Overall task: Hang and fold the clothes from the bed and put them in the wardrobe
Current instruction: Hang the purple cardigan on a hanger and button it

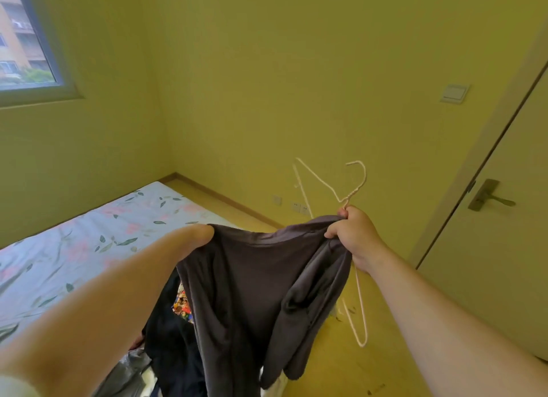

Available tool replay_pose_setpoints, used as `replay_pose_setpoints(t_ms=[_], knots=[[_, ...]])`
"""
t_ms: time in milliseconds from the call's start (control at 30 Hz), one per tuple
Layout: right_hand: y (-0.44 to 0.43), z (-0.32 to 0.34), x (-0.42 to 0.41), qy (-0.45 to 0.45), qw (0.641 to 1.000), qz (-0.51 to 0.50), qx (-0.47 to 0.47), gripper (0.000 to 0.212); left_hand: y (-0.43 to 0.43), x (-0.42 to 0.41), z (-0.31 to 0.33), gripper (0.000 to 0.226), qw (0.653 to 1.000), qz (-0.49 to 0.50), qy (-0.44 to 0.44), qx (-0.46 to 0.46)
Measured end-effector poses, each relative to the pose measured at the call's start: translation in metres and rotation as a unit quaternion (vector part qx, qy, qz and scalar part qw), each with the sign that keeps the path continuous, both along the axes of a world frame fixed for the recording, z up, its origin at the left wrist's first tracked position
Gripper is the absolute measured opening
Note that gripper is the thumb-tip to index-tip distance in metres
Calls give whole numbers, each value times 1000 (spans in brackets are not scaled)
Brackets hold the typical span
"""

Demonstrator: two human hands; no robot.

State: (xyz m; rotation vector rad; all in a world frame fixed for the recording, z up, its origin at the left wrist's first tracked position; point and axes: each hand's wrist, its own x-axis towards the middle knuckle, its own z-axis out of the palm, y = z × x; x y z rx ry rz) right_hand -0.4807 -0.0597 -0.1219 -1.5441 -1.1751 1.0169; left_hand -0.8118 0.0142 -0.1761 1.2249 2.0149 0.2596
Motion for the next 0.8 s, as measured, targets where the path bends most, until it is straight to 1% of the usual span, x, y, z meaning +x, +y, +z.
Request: replay_pose_setpoints(t_ms=[67, 167, 233, 300, 400, 467, 533, 633, 667, 733, 800], knots=[[-2, 0, -3, 30, 999, 33, -3, 47, -5, -4, -8, 44, 994, 49, -88, -45], [-3, 1, -9, 63, 993, 92, -34, 47, -6, -13, -19, 29, 963, 112, -225, -94], [-6, 3, -11, 50, 982, 166, -70, 45, -4, -19, -23, 23, 940, 124, -299, -107], [-8, 4, -13, 17, 964, 240, -111, 43, -1, -27, -25, 18, 926, 134, -339, -92], [-9, 2, -15, -75, 943, 273, -172, 30, 3, -39, -28, 14, 927, 148, -341, -50], [-8, -1, -18, -138, 930, 285, -187, 25, 6, -42, -26, 16, 938, 157, -309, -19], [-6, -5, -22, -180, 927, 275, -180, 22, 8, -37, -19, 17, 953, 142, -269, 14], [0, -11, -28, -194, 927, 269, -174, 35, 6, -16, -6, 21, 963, 112, -243, 39], [2, -12, -30, -198, 926, 271, -174, 36, 5, -8, -2, 21, 963, 104, -245, 50], [6, -15, -35, -212, 925, 267, -169, 30, 0, 7, 6, 16, 957, 88, -267, 78], [8, -15, -40, -216, 927, 256, -168, 29, -8, 24, 14, 16, 952, 47, -282, 111]])
